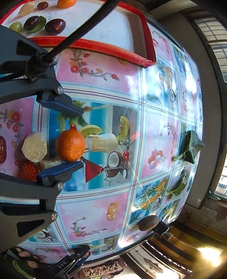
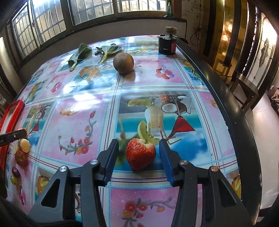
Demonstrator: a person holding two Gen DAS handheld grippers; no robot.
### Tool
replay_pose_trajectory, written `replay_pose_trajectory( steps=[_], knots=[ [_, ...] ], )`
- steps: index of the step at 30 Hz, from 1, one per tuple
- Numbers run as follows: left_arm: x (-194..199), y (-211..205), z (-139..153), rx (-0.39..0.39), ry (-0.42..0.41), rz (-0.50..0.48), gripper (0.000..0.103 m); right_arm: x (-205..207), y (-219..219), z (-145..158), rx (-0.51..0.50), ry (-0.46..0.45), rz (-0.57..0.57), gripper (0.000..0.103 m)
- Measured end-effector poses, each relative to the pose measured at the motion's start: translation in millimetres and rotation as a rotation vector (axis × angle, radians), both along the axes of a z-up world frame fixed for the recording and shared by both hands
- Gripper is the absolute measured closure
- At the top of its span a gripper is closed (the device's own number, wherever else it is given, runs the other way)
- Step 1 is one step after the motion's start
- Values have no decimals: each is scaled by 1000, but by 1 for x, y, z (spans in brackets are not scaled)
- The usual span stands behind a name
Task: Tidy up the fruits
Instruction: 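Grasp another mandarin with the left tool while the right tool grasps a red apple, then carry the mandarin and apple into the tray and open both tools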
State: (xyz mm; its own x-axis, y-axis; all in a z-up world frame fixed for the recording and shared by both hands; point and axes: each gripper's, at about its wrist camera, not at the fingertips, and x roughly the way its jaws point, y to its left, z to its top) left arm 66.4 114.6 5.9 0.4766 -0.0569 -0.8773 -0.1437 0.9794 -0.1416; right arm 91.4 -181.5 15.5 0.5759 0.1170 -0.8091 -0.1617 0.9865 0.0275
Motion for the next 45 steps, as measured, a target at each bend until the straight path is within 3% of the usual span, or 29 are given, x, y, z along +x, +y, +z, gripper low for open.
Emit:
replay_pose_trajectory(
  steps=[1,2,8,12,19,34,45],
  knots=[
    [0,-1,1,-5,-3,-11,66,1,0,0,-9,0,-1,57],
    [-1,-2,1,-9,-3,-19,69,3,0,-1,-15,0,-2,59],
    [-4,1,5,-17,-15,-14,69,6,-4,1,4,-5,4,71],
    [-14,7,19,-24,-49,-2,69,1,-5,4,11,-16,5,71],
    [-38,16,35,-15,-84,27,69,-19,-2,23,130,-40,46,71],
    [-87,71,53,10,-136,154,69,-53,100,48,301,-22,344,71],
    [-107,105,55,24,-148,217,69,-66,159,64,275,-43,456,71]
  ],
)
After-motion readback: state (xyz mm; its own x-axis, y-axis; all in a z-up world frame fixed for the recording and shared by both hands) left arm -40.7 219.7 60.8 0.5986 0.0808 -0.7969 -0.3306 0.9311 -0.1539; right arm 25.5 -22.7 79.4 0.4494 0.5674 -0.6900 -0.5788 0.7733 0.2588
